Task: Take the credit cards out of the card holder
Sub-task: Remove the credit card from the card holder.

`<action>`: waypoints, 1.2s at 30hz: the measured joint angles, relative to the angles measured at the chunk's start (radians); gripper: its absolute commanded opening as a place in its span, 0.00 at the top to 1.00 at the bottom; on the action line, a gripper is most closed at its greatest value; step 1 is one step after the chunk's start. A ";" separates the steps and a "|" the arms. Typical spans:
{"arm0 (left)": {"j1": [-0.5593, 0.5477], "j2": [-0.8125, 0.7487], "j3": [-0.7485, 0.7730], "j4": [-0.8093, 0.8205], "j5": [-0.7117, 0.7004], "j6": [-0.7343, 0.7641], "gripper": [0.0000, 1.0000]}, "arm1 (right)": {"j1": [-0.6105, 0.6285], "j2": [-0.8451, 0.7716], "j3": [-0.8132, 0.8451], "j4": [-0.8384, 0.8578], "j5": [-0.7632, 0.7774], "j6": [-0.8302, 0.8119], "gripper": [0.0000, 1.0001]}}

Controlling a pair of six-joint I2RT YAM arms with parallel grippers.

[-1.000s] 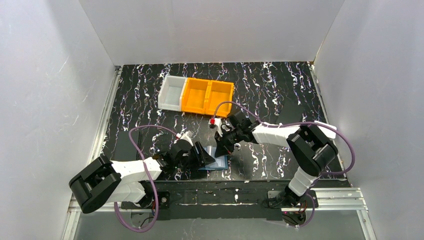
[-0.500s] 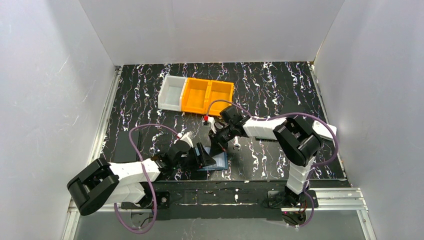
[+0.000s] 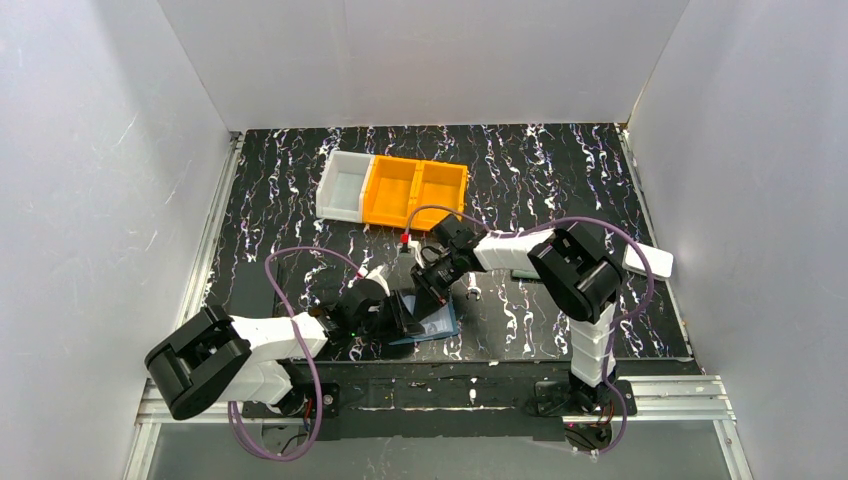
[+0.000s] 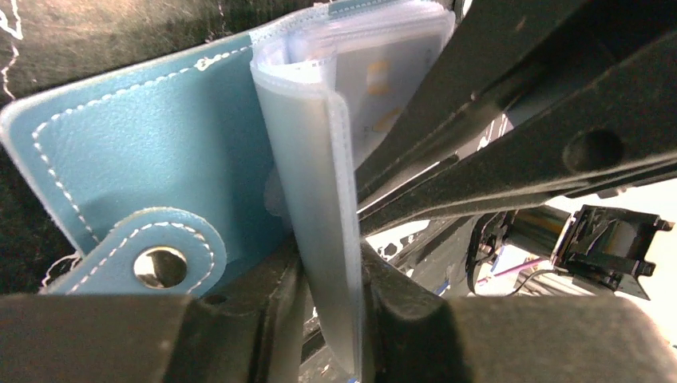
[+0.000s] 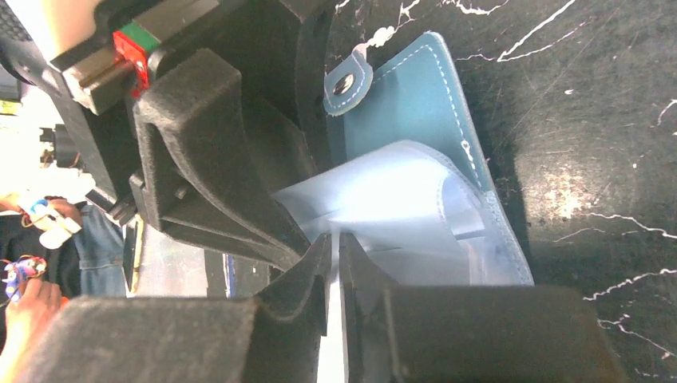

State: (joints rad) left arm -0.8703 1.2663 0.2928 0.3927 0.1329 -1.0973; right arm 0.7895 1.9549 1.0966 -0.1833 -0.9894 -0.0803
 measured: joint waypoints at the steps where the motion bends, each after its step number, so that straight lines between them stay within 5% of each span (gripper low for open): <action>1: 0.000 0.001 0.000 -0.001 0.000 0.001 0.83 | -0.002 0.004 0.003 0.000 -0.006 0.003 0.80; 12: 0.004 0.001 0.000 0.000 0.008 -0.003 0.85 | -0.004 0.042 0.140 -0.094 -0.041 -0.018 0.67; 17: 0.005 -0.003 -0.004 0.000 0.007 -0.007 0.85 | -0.004 0.037 0.229 -0.232 -0.039 -0.151 0.68; 25: 0.011 -0.036 -0.028 -0.011 -0.002 -0.013 0.84 | -0.006 -0.005 0.152 -0.317 0.075 -0.246 0.70; 36: 0.018 -0.057 -0.042 -0.014 -0.011 -0.014 0.80 | -0.042 -0.008 0.145 -0.304 0.089 -0.233 0.50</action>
State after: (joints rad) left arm -0.8528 1.2095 0.2512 0.3790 0.1223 -1.1114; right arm 0.7471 1.9472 1.2419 -0.4870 -0.9001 -0.3138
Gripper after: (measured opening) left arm 0.182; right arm 0.463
